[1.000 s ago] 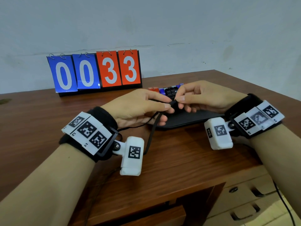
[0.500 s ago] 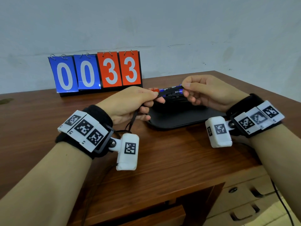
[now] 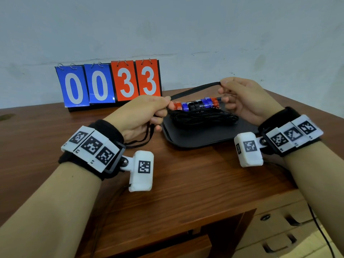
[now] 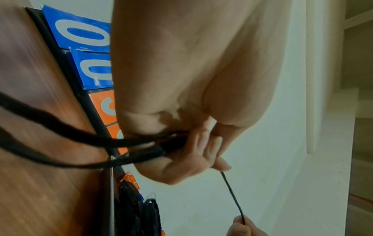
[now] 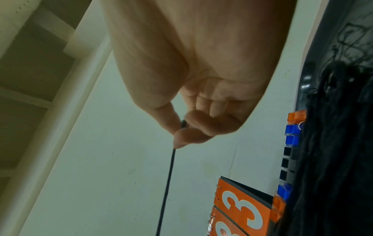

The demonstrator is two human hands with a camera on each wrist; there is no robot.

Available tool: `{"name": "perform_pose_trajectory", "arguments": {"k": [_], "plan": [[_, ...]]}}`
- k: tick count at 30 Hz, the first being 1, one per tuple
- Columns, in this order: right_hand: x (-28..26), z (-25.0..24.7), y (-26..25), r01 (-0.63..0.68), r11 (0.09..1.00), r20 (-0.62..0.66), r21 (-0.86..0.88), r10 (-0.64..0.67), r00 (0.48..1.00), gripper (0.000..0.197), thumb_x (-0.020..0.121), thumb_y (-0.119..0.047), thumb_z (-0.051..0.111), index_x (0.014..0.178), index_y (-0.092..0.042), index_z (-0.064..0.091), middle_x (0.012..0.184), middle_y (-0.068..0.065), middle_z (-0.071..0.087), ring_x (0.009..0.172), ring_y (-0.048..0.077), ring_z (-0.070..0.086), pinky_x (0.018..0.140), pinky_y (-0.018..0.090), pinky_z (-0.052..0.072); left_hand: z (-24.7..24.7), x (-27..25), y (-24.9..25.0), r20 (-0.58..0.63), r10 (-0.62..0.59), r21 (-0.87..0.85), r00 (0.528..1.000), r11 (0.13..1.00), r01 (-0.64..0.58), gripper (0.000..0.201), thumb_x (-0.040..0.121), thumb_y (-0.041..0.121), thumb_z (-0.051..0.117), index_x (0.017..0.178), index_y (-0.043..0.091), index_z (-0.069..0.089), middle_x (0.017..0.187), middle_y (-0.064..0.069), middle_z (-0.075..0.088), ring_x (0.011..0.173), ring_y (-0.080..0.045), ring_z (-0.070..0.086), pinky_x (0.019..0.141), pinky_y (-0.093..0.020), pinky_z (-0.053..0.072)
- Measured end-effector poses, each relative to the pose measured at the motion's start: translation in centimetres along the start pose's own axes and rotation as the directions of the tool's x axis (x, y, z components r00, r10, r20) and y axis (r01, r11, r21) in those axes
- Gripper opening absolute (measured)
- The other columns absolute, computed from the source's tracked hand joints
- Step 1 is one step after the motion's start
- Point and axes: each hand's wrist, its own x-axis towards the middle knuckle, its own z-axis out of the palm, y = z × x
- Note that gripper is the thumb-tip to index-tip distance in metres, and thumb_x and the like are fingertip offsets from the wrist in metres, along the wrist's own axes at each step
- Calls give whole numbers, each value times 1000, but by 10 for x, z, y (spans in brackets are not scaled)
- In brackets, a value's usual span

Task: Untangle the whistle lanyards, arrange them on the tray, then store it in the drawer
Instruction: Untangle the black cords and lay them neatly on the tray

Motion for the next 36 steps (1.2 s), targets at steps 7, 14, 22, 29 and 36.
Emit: {"name": "perform_pose_trajectory", "arguments": {"k": [7,14,22,29,36], "plan": [[2,-5,0,-3,1000,-82,0,3,997,9,100,-19,59,92,-15,60,77,-5,65,59,7,53,47,16,35,-3,3,0,-167,94,-159,981,980,-121,29,109,30,46,89,16,63,81,1,62,71,-10,54,70,-27,51],[-1,-1,5,-87,976,152,-202,119,981,11,99,-19,59,90,-16,65,79,-2,64,62,9,50,49,17,34,0,2,4,-176,221,-440,959,854,-278,23,108,30,48,96,20,65,117,-2,67,112,-18,60,109,-40,46],[-17,10,1,-40,938,411,-344,189,892,13,89,-26,61,86,-15,66,88,1,69,67,11,55,56,19,42,6,-3,9,6,408,-646,913,699,-307,20,111,18,38,103,21,56,142,-4,63,140,-26,52,109,-42,43],[-26,17,-2,-3,944,608,-330,215,764,12,96,-22,60,93,-10,63,137,4,63,108,21,66,76,26,50,21,-7,8,70,466,-669,882,677,-305,29,111,10,34,100,25,57,135,5,66,140,-21,52,118,-42,35],[-27,26,-1,-15,972,735,-235,187,651,19,92,-22,62,97,-6,54,122,5,61,99,27,68,68,25,48,32,-1,1,135,500,-700,855,659,-274,27,110,7,33,103,20,56,142,0,61,144,-26,47,120,-43,31]]}}
